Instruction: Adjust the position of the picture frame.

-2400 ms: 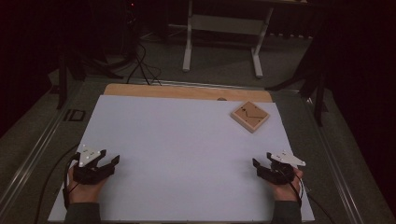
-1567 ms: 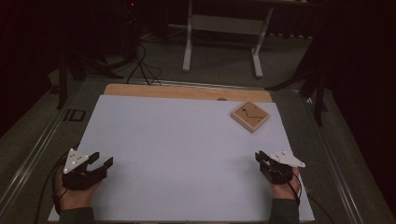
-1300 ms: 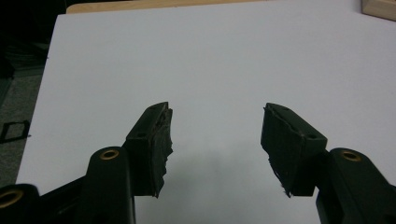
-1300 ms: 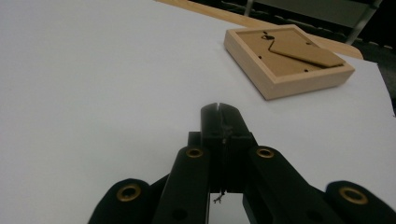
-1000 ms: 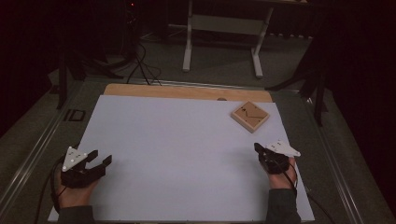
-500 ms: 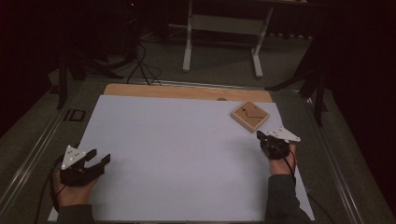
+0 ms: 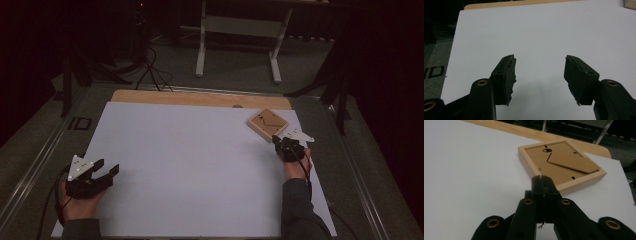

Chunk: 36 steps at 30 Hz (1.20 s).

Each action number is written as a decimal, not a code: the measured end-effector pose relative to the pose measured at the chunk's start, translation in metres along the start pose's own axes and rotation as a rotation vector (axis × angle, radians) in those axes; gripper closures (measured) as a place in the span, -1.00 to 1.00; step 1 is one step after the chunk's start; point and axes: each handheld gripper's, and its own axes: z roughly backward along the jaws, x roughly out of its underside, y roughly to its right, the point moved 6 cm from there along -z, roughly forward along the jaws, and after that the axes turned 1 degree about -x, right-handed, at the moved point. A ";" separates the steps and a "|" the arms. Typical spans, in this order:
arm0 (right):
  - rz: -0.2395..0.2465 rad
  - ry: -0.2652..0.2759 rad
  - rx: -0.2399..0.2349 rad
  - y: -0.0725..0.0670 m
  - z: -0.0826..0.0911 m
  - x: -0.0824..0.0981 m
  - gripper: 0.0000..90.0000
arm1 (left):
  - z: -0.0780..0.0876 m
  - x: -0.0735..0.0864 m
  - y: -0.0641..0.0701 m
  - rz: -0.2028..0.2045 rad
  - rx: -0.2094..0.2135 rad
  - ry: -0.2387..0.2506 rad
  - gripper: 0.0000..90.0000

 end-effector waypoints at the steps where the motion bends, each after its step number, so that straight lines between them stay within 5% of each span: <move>1: 0.002 -0.005 0.001 0.001 -0.002 0.000 0.99 | 0.000 0.000 0.000 0.001 -0.002 -0.002 -0.06; 22: -0.065 -0.103 0.046 0.024 -0.045 -0.006 0.99 | 0.001 0.001 -0.005 0.027 0.000 0.009 -0.06; 29: -0.011 -0.165 0.072 0.020 -0.053 -0.008 1.00 | 0.004 0.002 -0.007 0.035 -0.007 0.016 -0.06; 36: -0.009 -0.177 0.048 0.015 -0.050 -0.007 1.00 | 0.005 0.003 -0.009 0.040 -0.014 0.013 -0.06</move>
